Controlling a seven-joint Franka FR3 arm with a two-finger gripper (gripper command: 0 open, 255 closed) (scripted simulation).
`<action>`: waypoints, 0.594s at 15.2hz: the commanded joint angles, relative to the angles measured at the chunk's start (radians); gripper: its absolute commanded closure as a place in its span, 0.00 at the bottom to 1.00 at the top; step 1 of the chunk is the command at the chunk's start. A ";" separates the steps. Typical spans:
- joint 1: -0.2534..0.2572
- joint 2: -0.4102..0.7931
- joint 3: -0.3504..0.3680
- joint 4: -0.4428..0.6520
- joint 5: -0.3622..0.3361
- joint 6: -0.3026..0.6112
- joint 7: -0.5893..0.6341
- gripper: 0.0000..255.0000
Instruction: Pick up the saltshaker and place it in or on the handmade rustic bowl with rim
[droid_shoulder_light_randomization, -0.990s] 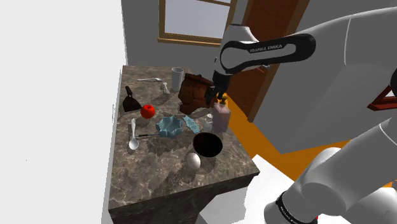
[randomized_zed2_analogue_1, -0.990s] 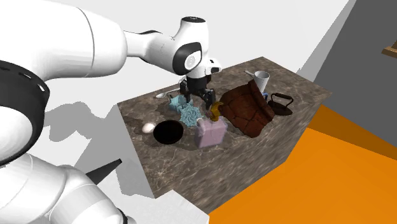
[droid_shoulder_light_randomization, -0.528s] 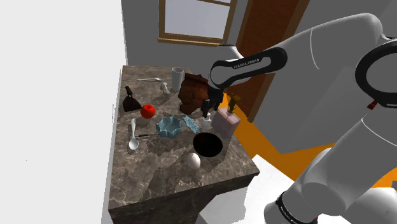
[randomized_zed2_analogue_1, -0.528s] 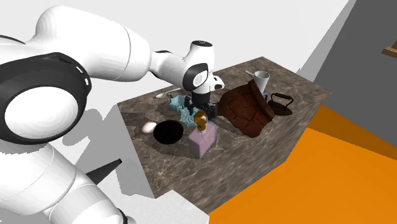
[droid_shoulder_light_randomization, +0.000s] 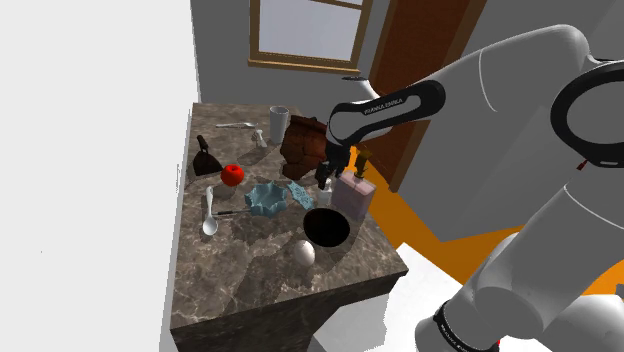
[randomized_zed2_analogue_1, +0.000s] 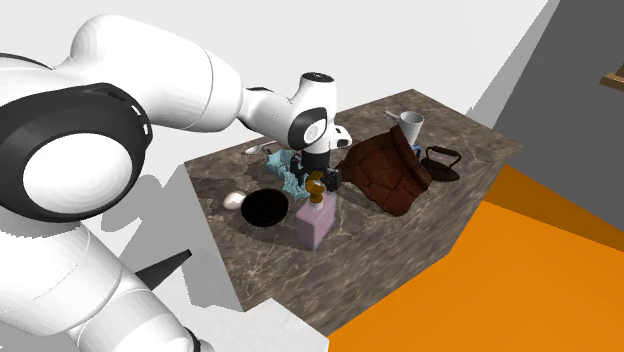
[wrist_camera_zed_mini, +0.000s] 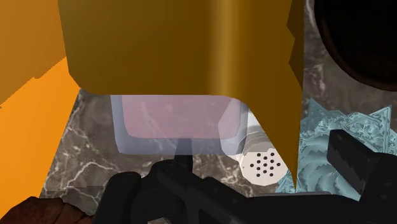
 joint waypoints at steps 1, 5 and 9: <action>0.000 0.000 0.000 0.000 0.000 0.000 0.000 0.00; 0.000 0.000 0.000 0.000 0.000 0.000 0.000 1.00; 0.000 0.000 0.000 0.000 0.000 0.000 0.000 1.00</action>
